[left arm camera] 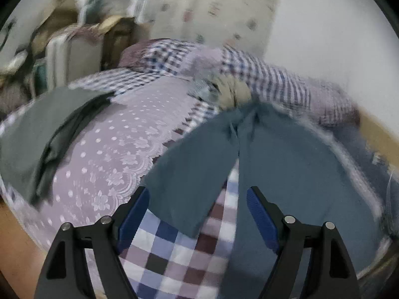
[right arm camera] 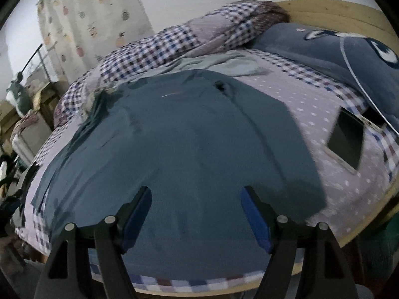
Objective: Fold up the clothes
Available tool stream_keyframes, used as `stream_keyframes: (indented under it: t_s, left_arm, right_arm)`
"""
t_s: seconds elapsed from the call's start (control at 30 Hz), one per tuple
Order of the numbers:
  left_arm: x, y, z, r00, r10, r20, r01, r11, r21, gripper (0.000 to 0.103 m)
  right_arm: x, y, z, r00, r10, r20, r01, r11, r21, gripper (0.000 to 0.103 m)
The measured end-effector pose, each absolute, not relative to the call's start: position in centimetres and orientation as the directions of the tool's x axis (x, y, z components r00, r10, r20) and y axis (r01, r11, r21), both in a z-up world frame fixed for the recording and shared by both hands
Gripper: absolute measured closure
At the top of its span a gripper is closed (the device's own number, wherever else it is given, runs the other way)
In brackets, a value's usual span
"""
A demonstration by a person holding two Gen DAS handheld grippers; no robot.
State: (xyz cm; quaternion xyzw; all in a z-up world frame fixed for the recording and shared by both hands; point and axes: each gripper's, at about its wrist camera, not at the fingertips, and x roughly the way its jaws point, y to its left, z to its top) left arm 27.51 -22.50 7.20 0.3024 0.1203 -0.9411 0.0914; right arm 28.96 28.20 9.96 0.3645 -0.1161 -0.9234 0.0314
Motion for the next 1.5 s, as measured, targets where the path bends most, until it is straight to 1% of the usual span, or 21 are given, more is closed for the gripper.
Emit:
stream_keyframes:
  t_s: [0.1,0.2,0.27,0.3,0.33,0.5,0.6,0.63,0.67,0.77,0.8,0.83,1.0,1.07,1.1,1.13,1.17,1.2,1.27,1.37,1.5]
  left_arm:
    - [26.8,-20.2,6.3,-0.768,-0.154,-0.622,0.189,-0.982,0.010,0.020]
    - [26.5,-18.5,5.5,-0.759,-0.191,-0.622,0.130,-0.981,0.144,0.020]
    - [26.4,-18.0,5.1,-0.756,-0.214,-0.618,0.107,-0.973,0.206,0.025]
    - [26.5,-18.0,5.1,-0.759,-0.213,-0.616,0.096,-0.971,0.218,0.031]
    - [26.6,-18.1,5.1,-0.763,-0.206,-0.613,0.089,-0.972,0.216,0.033]
    - [27.7,-19.0,5.6,-0.780,-0.158,-0.606,0.056,-0.981,0.184,0.033]
    - [27.9,-18.5,5.1,-0.780,-0.145,-0.609,-0.001,-0.973,0.232,0.033]
    - [27.8,-18.2,4.8,-0.777,-0.147,-0.612,-0.020,-0.966,0.258,0.034]
    - [27.7,-18.0,4.4,-0.773,-0.152,-0.616,-0.040,-0.957,0.286,0.036]
    - [27.1,-17.9,3.3,-0.747,-0.175,-0.641,-0.062,-0.942,0.330,0.048]
    - [26.8,-18.0,3.0,-0.737,-0.184,-0.650,-0.065,-0.939,0.339,0.055]
    - [26.6,-18.0,2.6,-0.729,-0.191,-0.657,-0.069,-0.935,0.348,0.059]
    - [25.9,-17.9,1.9,-0.732,-0.195,-0.653,-0.088,-0.923,0.375,0.061]
    - [25.8,-17.9,1.9,-0.739,-0.193,-0.645,-0.091,-0.921,0.380,0.062]
    - [25.6,-17.9,1.9,-0.738,-0.193,-0.646,-0.094,-0.919,0.382,0.067]
    - [25.5,-17.9,1.9,-0.737,-0.193,-0.648,-0.098,-0.918,0.384,0.078]
    - [25.3,-18.0,1.7,-0.732,-0.197,-0.652,-0.098,-0.917,0.387,0.085]
    - [25.1,-18.1,1.6,-0.727,-0.201,-0.656,-0.098,-0.916,0.389,0.097]
    - [24.9,-18.5,2.1,-0.725,-0.195,-0.660,-0.076,-0.930,0.358,0.100]
    - [25.3,-19.9,3.9,-0.755,-0.137,-0.641,-0.030,-0.970,0.243,0.101]
    - [26.6,-22.5,7.3,-0.819,0.051,-0.571,-0.030,-0.998,-0.046,0.101]
  right_arm:
    - [28.5,26.4,10.3,-0.730,-0.171,-0.661,0.014,-0.972,0.237,0.026]
    - [28.2,25.1,10.6,-0.728,-0.198,-0.656,0.043,-0.969,0.244,0.026]
    - [28.1,24.7,10.7,-0.728,-0.213,-0.652,0.056,-0.966,0.253,0.026]
    - [28.0,24.5,10.7,-0.727,-0.219,-0.650,0.059,-0.964,0.258,0.026]
    - [28.0,24.4,10.8,-0.727,-0.223,-0.649,0.060,-0.963,0.264,0.026]
    - [27.6,24.5,10.7,-0.721,-0.242,-0.649,0.047,-0.952,0.302,0.026]
    - [27.1,24.7,10.4,-0.713,-0.261,-0.651,0.036,-0.941,0.337,0.026]
    - [26.9,24.8,10.2,-0.708,-0.261,-0.656,0.032,-0.940,0.340,0.026]
    - [26.7,24.8,10.0,-0.703,-0.262,-0.661,0.027,-0.939,0.343,0.026]
    - [26.4,25.2,9.9,-0.701,-0.278,-0.657,0.021,-0.929,0.370,0.026]
    - [26.3,25.4,9.8,-0.701,-0.286,-0.654,0.015,-0.922,0.387,0.026]
    - [26.2,25.5,9.8,-0.700,-0.294,-0.650,0.010,-0.915,0.404,0.026]
    - [25.5,25.4,9.2,-0.681,-0.331,-0.653,-0.003,-0.891,0.454,0.025]
    - [25.4,25.1,9.2,-0.678,-0.334,-0.655,0.003,-0.892,0.452,0.025]
    - [25.4,24.9,9.2,-0.676,-0.334,-0.656,0.008,-0.895,0.446,0.025]
    - [25.3,24.7,9.2,-0.675,-0.334,-0.658,0.014,-0.897,0.441,0.025]
    - [25.3,24.6,9.2,-0.674,-0.334,-0.659,0.019,-0.900,0.436,0.025]
    - [25.3,24.4,9.2,-0.674,-0.331,-0.661,0.021,-0.902,0.431,0.025]
    - [25.4,24.3,9.3,-0.684,-0.313,-0.659,0.024,-0.913,0.408,0.025]
    - [25.5,23.9,9.3,-0.696,-0.300,-0.653,0.037,-0.923,0.384,0.025]
    - [25.8,22.3,9.4,-0.694,-0.316,-0.647,0.109,-0.934,0.340,0.026]
